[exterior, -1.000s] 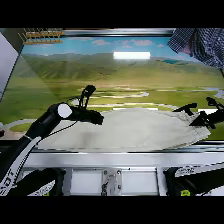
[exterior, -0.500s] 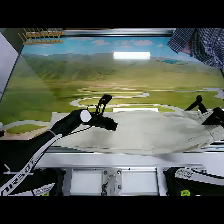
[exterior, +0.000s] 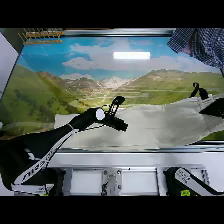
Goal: Fold the clothes and pants, and hang the long-sleeved shirts on hangers.
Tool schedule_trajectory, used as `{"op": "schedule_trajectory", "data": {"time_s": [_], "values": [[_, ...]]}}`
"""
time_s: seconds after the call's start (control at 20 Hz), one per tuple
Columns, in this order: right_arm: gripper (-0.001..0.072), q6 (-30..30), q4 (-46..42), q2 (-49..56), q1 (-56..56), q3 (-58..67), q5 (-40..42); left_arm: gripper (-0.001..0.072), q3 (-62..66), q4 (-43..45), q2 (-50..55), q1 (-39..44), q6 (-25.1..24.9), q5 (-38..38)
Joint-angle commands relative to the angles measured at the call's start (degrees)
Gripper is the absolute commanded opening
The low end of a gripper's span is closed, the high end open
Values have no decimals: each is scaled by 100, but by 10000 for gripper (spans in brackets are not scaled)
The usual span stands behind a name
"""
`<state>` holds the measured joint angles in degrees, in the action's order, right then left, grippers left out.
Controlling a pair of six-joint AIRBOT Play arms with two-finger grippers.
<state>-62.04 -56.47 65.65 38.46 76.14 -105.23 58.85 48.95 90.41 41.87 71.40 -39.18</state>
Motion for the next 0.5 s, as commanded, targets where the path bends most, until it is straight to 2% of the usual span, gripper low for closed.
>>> {"op": "schedule_trajectory", "data": {"time_s": [0.0,0.3,0.45], "values": [[29,-2,461,-264,-555,24,-33,6,291,-13,280,76,2,-85],[29,-105,2124,-291,-1405,28,-26,6,356,-96,111,-192,2,-79],[28,-284,2273,-289,-2081,39,-20,6,356,-83,-422,-743,0,-74]]}}
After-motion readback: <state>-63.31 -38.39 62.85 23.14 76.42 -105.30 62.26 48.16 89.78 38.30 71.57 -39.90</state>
